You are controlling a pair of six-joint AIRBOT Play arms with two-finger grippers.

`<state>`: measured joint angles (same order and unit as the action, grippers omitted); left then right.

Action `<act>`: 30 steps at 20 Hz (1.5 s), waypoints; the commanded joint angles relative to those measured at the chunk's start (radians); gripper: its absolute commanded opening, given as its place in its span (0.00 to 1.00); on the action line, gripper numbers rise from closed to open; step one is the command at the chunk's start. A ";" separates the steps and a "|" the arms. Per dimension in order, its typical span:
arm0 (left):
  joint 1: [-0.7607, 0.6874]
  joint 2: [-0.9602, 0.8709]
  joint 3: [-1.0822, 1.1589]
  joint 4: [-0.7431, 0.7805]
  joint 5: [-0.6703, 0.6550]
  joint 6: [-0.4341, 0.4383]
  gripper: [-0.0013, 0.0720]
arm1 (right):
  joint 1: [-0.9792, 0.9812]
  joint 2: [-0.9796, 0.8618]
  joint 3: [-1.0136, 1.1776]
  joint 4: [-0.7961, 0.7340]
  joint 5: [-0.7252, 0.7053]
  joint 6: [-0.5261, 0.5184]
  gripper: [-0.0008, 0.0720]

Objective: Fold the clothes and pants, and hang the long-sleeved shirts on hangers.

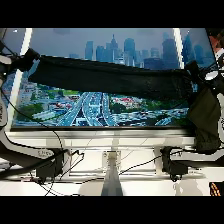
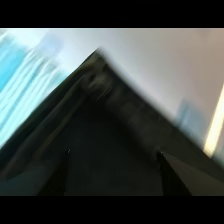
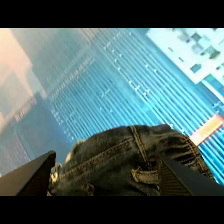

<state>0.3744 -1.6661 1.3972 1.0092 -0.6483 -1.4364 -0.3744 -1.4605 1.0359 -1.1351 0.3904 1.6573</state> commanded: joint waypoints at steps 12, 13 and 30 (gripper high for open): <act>0.057 -0.003 -0.309 -0.148 0.163 -0.045 0.81 | 0.017 0.028 0.041 -0.007 0.162 -0.293 0.96; 0.048 -0.019 -0.308 -0.147 0.228 -0.044 0.81 | 0.026 0.028 0.070 -0.011 0.187 -0.293 0.96; -0.075 0.529 -0.101 0.083 -0.253 0.325 0.05 | 0.706 -0.092 0.341 -0.013 0.151 -0.103 0.04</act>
<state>0.3252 -1.2884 1.2907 1.0607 -0.7841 -1.1255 0.1944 -1.4921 1.3342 -1.1503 0.5541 1.4620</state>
